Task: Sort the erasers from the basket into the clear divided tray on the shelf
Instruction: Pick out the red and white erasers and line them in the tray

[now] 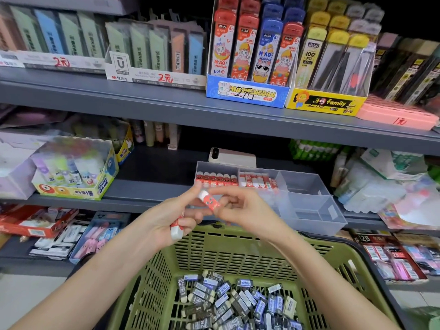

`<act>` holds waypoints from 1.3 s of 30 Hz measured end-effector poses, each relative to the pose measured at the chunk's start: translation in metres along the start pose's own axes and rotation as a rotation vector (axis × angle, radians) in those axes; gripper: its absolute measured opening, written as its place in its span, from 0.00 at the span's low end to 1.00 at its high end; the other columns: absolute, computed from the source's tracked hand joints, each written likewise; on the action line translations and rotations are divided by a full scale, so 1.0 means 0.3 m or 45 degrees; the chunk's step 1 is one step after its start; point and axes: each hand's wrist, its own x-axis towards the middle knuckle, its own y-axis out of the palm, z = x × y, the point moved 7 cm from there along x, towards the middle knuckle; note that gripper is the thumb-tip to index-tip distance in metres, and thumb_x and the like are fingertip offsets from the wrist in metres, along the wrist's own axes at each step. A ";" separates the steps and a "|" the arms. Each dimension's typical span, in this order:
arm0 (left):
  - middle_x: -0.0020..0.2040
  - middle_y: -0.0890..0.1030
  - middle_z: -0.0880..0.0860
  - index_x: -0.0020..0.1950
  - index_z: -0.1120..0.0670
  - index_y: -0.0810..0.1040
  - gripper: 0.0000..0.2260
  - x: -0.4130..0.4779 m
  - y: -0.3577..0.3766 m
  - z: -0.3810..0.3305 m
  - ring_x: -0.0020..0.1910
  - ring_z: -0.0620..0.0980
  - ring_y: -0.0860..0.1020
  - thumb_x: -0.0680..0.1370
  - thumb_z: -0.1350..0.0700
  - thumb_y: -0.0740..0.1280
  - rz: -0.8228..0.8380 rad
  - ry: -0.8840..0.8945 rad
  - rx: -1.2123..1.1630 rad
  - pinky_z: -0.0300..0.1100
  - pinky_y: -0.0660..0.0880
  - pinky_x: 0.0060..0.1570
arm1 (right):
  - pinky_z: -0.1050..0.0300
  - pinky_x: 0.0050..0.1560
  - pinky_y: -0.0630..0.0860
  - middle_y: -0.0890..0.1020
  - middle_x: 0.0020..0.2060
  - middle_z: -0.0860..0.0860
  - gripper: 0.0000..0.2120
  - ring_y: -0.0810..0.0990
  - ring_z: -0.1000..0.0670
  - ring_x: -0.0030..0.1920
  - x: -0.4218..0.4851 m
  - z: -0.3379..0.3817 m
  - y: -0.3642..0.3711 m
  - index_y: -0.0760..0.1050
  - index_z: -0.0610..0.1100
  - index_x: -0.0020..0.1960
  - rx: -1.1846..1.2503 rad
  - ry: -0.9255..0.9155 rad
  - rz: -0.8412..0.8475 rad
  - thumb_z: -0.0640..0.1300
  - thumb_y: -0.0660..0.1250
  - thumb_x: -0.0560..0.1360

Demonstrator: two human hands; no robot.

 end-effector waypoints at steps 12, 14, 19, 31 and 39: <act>0.41 0.70 0.60 0.45 0.62 0.71 0.01 0.006 -0.152 -0.063 0.32 0.50 0.72 0.75 0.67 0.60 -0.324 0.043 -0.459 0.37 0.71 0.22 | 0.58 0.33 0.70 0.78 0.32 0.47 0.04 0.73 0.51 0.30 0.306 -0.086 -0.137 0.79 0.42 0.41 -0.058 0.340 -0.511 0.40 0.73 0.69; 0.45 0.70 0.61 0.47 0.63 0.70 0.06 0.005 -0.166 -0.078 0.37 0.52 0.72 0.74 0.71 0.58 -0.347 0.067 -0.466 0.43 0.72 0.31 | 0.55 0.35 0.71 0.76 0.31 0.44 0.04 0.72 0.48 0.30 0.372 -0.129 -0.127 0.79 0.38 0.42 -0.174 0.469 -0.486 0.39 0.72 0.69; 0.52 0.68 0.64 0.54 0.67 0.70 0.13 0.004 -0.169 -0.102 0.41 0.55 0.73 0.75 0.77 0.51 -0.352 0.130 -0.517 0.46 0.72 0.42 | 0.56 0.34 0.77 0.80 0.29 0.46 0.10 0.75 0.50 0.25 0.437 -0.218 -0.081 0.79 0.35 0.48 -0.179 0.666 -0.397 0.37 0.73 0.69; 0.52 0.79 0.65 0.52 0.64 0.73 0.08 0.005 -0.147 -0.137 0.44 0.54 0.84 0.74 0.71 0.66 -0.315 0.532 -0.244 0.43 0.81 0.40 | 0.55 0.34 0.75 0.79 0.28 0.50 0.19 0.78 0.48 0.33 0.291 -0.063 -0.048 0.78 0.41 0.34 -0.418 0.197 -0.453 0.53 0.63 0.77; 0.48 0.84 0.53 0.51 0.55 0.74 0.16 -0.025 -0.076 -0.133 0.52 0.50 0.82 0.68 0.50 0.70 -0.198 0.924 0.122 0.40 0.78 0.49 | 0.61 0.38 0.81 0.83 0.35 0.46 0.09 0.81 0.53 0.34 0.115 -0.072 0.111 0.81 0.38 0.45 0.580 0.373 -0.195 0.44 0.70 0.74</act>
